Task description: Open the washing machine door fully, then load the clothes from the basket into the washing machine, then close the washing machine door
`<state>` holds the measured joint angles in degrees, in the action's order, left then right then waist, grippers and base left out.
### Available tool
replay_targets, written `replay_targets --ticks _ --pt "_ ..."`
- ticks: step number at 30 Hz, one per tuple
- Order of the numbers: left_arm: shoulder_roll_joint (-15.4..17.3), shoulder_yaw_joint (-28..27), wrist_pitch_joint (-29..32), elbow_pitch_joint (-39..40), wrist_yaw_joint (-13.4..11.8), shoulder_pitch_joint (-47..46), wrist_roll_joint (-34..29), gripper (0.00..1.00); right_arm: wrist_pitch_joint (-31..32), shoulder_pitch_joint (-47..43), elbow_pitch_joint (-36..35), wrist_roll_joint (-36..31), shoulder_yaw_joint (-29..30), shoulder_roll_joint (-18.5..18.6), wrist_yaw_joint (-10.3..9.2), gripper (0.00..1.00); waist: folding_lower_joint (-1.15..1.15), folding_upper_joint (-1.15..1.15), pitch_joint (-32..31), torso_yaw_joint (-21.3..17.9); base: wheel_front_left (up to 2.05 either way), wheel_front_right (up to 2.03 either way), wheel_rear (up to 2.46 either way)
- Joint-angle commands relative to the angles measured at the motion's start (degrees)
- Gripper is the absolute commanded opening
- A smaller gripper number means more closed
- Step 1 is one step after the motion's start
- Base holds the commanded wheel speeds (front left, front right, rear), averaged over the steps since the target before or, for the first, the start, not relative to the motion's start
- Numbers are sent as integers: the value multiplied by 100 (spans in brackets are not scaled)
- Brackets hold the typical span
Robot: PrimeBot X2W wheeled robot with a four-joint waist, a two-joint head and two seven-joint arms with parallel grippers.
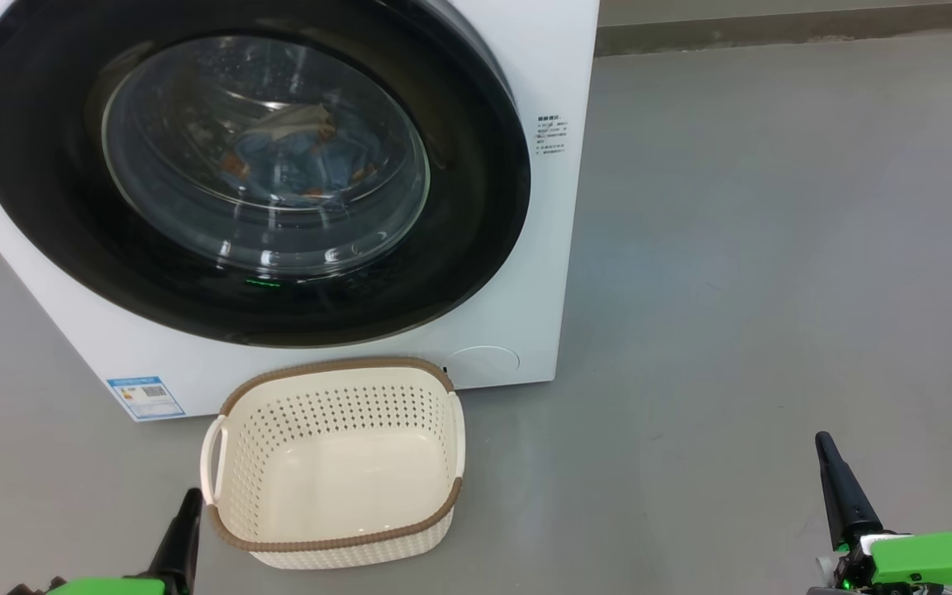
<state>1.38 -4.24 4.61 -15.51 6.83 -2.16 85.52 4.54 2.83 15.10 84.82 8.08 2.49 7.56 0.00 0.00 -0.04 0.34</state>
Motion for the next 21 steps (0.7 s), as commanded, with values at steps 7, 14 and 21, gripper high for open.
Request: replay_targets --ticks 7,14,21 --pt "147 -215 146 143 60 -374 521 0 154 313 -115 569 -151 40 -7 0 0 0 16 -25 0 0 0" --pt "150 -227 187 144 66 -403 665 0 196 336 -108 733 -154 39 -8 0 0 0 22 -34 0 0 0" --pt "150 -227 187 144 66 -403 665 0 196 336 -108 733 -155 39 -8 0 0 0 22 -34 0 0 0"
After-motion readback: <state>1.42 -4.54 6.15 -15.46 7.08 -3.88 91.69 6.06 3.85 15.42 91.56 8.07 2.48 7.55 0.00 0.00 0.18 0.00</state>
